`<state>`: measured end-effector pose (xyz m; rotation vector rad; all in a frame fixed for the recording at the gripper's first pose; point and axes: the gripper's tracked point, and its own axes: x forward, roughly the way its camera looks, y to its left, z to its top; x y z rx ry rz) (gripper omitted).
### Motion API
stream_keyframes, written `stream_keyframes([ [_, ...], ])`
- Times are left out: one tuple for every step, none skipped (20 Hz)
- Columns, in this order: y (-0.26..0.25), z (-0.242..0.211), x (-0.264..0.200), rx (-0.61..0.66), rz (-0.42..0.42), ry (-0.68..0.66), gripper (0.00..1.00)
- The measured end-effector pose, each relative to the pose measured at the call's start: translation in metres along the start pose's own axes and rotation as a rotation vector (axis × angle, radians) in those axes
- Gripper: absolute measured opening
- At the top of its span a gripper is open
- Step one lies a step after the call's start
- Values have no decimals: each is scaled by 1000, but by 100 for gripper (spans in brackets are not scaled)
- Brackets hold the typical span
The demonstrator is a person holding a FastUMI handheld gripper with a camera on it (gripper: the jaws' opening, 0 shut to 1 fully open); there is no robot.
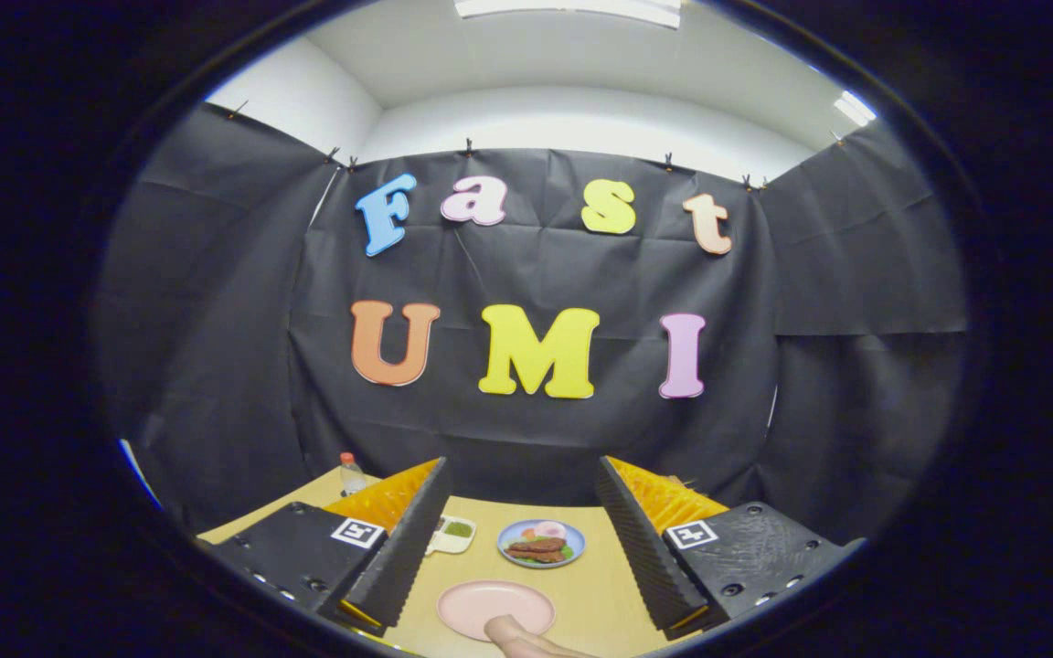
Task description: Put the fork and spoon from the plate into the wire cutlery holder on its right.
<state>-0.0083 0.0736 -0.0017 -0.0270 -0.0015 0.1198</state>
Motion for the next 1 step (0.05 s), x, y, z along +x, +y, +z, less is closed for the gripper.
stream_keyframes([
  [-2,-2,0,0,-1,5,96],
])
